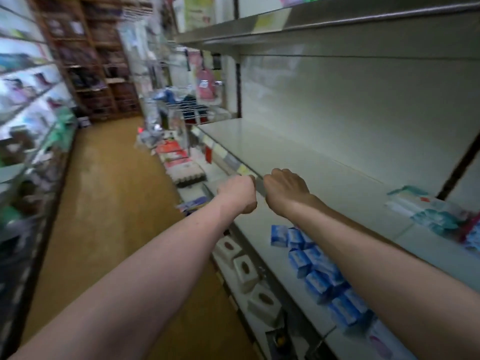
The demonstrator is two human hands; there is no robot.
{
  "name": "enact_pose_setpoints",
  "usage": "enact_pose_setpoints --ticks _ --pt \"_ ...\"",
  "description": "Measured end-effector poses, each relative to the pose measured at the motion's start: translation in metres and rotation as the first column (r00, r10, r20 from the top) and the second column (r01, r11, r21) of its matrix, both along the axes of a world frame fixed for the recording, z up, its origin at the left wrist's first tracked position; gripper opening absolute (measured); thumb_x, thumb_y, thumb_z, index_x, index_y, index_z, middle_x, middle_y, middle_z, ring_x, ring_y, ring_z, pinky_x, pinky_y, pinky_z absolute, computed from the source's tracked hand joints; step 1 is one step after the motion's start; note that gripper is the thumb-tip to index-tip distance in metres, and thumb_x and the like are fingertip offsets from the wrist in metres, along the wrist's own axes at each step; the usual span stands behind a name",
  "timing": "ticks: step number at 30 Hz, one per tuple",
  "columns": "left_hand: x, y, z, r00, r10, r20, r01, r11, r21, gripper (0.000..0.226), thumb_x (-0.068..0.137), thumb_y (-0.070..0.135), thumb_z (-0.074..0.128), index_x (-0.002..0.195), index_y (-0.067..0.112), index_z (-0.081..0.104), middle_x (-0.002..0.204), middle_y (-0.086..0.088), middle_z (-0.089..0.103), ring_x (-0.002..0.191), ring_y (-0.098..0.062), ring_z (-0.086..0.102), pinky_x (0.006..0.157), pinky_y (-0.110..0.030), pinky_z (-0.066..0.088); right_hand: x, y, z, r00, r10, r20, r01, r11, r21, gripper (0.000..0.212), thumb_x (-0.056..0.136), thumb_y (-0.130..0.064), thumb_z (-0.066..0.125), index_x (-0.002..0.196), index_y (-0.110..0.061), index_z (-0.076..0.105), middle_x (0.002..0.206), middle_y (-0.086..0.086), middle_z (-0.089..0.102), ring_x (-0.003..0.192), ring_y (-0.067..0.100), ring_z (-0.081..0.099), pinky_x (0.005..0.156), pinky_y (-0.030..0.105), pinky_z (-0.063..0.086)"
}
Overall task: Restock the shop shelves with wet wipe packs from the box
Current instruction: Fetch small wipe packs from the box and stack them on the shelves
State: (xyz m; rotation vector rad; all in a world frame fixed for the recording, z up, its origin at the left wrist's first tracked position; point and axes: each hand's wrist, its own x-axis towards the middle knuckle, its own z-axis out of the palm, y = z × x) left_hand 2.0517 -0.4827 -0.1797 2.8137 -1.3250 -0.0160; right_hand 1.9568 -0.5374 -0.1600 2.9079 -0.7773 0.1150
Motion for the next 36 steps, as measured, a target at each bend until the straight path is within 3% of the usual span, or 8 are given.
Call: enact_pose_setpoints --ticks 6,11,16,22,25,29,36 --pt "0.03 0.122 0.002 0.967 0.249 -0.058 -0.25 0.968 -0.003 0.033 0.091 0.014 0.055 0.125 0.016 0.051 0.114 -0.006 0.054 0.092 -0.026 0.055 0.064 -0.035 0.04 0.053 0.1 -0.003 0.963 0.27 -0.004 -0.27 0.962 -0.029 0.023 0.094 -0.01 0.05 0.115 -0.007 0.058 0.121 0.014 0.055 0.114 0.031 0.052 0.079 0.034 0.04" --pt "0.038 0.237 -0.007 0.891 0.452 -0.032 -0.452 0.892 0.021 0.043 0.092 0.021 0.059 0.133 0.018 0.048 0.129 -0.009 0.054 0.115 -0.029 0.055 0.074 -0.035 0.039 0.078 0.204 -0.013 0.901 0.433 0.014 -0.433 0.901 0.011 0.027 0.093 -0.006 0.047 0.118 -0.005 0.057 0.122 0.016 0.053 0.117 0.033 0.049 0.086 0.037 0.042" --pt "0.026 0.35 -0.018 0.793 0.609 -0.038 -0.607 0.793 0.043 0.045 0.09 0.019 0.061 0.133 0.018 0.049 0.128 -0.009 0.057 0.114 -0.028 0.057 0.074 -0.034 0.042 0.077 0.308 -0.024 0.83 0.558 -0.006 -0.558 0.83 0.026 0.026 0.094 -0.006 0.046 0.117 -0.006 0.058 0.119 0.015 0.055 0.112 0.032 0.052 0.085 0.037 0.045" --pt "-0.017 0.478 -0.037 0.694 0.719 -0.043 -0.717 0.695 0.058 0.037 0.092 0.018 0.061 0.128 0.018 0.052 0.118 -0.008 0.059 0.103 -0.026 0.059 0.071 -0.035 0.047 0.052 0.433 -0.044 0.71 0.703 -0.032 -0.7 0.71 0.079 0.018 0.094 -0.009 0.052 0.11 -0.008 0.06 0.11 0.013 0.059 0.1 0.026 0.055 0.081 0.035 0.049" --pt "-0.039 0.538 -0.049 0.648 0.76 -0.053 -0.757 0.65 0.065 0.032 0.09 0.016 0.061 0.121 0.018 0.056 0.115 -0.008 0.06 0.101 -0.026 0.059 0.068 -0.036 0.044 0.036 0.486 -0.052 0.642 0.766 -0.037 -0.758 0.641 0.12 0.02 0.095 -0.01 0.052 0.113 -0.008 0.06 0.113 0.012 0.058 0.103 0.027 0.055 0.083 0.035 0.048" --pt "-0.063 0.613 -0.064 0.589 0.8 -0.116 -0.792 0.599 0.113 0.032 0.089 0.017 0.057 0.122 0.017 0.055 0.124 -0.009 0.058 0.111 -0.03 0.057 0.071 -0.036 0.041 0.019 0.554 -0.063 0.555 0.828 -0.083 -0.812 0.56 0.165 0.023 0.096 -0.009 0.049 0.117 -0.007 0.058 0.119 0.014 0.057 0.108 0.03 0.055 0.088 0.037 0.049" --pt "-0.099 0.707 -0.107 0.359 0.907 -0.22 -0.902 0.397 0.169 0.041 0.085 0.027 0.066 0.124 0.022 0.057 0.13 -0.007 0.057 0.117 -0.029 0.057 0.083 -0.037 0.047 0.004 0.658 -0.101 0.382 0.909 -0.164 -0.878 0.413 0.241 0.03 0.095 -0.023 0.052 0.12 -0.008 0.058 0.124 0.014 0.056 0.116 0.031 0.054 0.088 0.036 0.045"
